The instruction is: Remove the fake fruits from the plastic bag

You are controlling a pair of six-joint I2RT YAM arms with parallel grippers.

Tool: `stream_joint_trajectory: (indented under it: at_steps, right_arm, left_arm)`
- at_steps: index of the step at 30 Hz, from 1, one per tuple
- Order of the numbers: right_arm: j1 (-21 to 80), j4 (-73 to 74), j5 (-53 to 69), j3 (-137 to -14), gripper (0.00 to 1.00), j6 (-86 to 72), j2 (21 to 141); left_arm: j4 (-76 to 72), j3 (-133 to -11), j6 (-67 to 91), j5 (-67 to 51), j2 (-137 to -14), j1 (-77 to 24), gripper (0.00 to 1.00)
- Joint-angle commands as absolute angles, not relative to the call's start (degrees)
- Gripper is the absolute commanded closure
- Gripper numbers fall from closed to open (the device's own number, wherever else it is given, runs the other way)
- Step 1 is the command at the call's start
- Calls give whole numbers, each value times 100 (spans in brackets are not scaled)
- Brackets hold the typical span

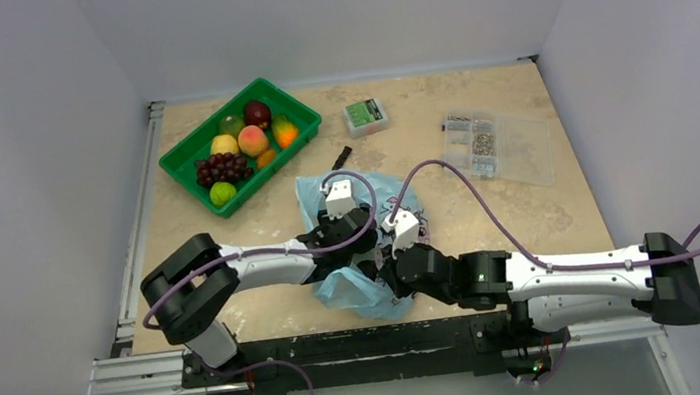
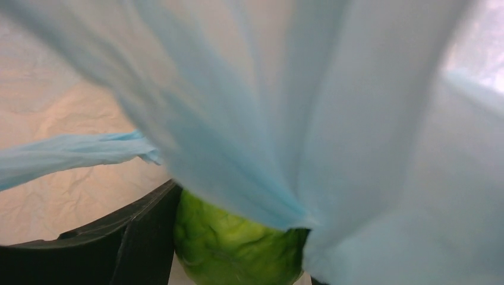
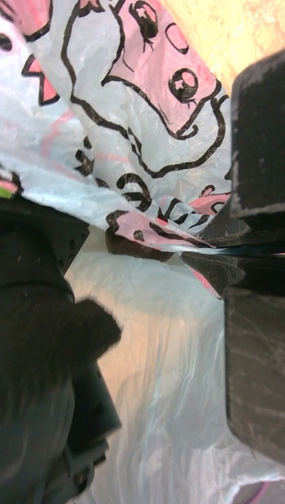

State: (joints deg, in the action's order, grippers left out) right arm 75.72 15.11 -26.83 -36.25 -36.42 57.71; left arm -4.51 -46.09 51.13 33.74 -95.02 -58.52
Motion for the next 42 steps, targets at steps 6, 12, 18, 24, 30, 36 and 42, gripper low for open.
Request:
stream_joint_trajectory:
  at_steps: [6, 12, 18, 24, 30, 36, 42]
  right_arm:
    - [7578, 1611, -3213, -3411, 100, -4260, 5640]
    - [7576, 1556, -3395, -3430, 100, -4085, 5696]
    - [7581, 1352, -3564, -3532, 100, -3809, 5976]
    - [7568, 1453, -4023, -3534, 100, -4073, 6006]
    - [7548, 1891, -4264, -3725, 100, -4417, 6246]
    - [7485, 2148, -4522, -3935, 100, -4609, 6357]
    - [7471, 2375, -4650, -4116, 100, -4253, 6262]
  left_arm:
    - [-284, -4356, 4372, 3116, -8248, -5803, 89]
    - [-31, -3956, 4247, 2323, -7101, -5801, 94]
    - [531, -3462, 4548, 1787, -5795, -5801, 96]
    - [939, -3583, 4526, 1450, -4318, -5756, 97]
    - [939, -4337, 4526, 1450, -3574, -5328, 97]
    - [939, -5586, 4526, 1450, -3812, -4938, 97]
    - [5011, -7203, 3092, 942, -4584, -3964, 100]
